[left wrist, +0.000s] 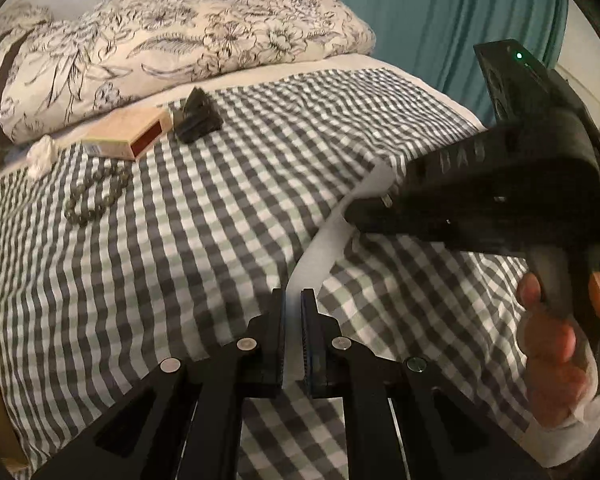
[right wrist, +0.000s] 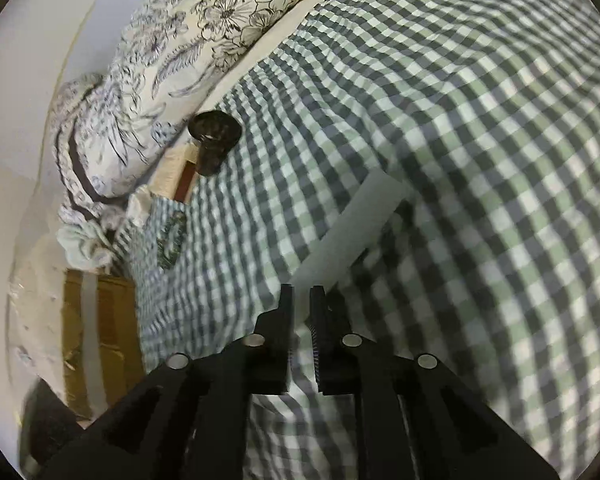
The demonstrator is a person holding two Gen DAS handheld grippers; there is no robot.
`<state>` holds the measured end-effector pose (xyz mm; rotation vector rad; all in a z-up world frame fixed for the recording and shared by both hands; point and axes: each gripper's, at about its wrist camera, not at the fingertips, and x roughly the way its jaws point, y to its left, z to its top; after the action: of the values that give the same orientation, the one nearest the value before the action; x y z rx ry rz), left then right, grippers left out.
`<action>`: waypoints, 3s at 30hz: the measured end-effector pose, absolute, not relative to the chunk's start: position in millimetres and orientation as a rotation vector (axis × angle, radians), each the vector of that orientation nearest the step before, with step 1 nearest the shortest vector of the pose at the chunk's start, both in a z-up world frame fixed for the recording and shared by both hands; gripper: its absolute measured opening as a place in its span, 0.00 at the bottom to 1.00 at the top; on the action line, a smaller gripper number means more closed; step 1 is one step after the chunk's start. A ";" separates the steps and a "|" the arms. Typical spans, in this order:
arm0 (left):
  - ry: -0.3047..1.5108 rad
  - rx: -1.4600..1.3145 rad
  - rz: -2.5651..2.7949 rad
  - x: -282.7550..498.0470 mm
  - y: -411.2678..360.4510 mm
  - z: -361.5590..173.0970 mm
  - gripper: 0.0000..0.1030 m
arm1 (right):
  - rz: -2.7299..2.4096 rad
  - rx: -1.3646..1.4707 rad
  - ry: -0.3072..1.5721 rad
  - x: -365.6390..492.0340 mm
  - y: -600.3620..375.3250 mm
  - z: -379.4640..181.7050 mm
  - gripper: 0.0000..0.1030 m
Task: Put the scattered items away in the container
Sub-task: 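Grasp one end of the white stick with left tool while right tool grasps the other, then carry the white stick with both tools over the cardboard box, then open both tools to drop the white stick into the box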
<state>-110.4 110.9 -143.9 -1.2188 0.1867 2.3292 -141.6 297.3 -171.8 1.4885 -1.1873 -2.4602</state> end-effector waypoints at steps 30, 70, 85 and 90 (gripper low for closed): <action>0.100 -1.313 2.208 -116.3 102.4 -164.5 0.07 | -2.553 1.449 -1.164 -124.3 289.3 -162.4 0.15; -0.335 -1.090 2.928 -30.8 -226.8 20.0 0.08 | -2.306 0.976 -0.450 -102.0 -62.8 27.3 0.18; -0.340 -1.217 3.040 -70.4 -275.4 -24.4 1.00 | -2.239 1.110 -0.551 -195.3 -112.3 -30.6 0.81; -0.454 -1.280 3.006 -75.4 -285.8 -40.5 1.00 | -2.252 1.063 -0.614 -191.5 -95.1 -30.8 0.81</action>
<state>-75.4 -285.8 -40.5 -1.2797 -0.4544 3.0058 -191.5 -95.1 -30.8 1.0628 -0.6144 -2.2517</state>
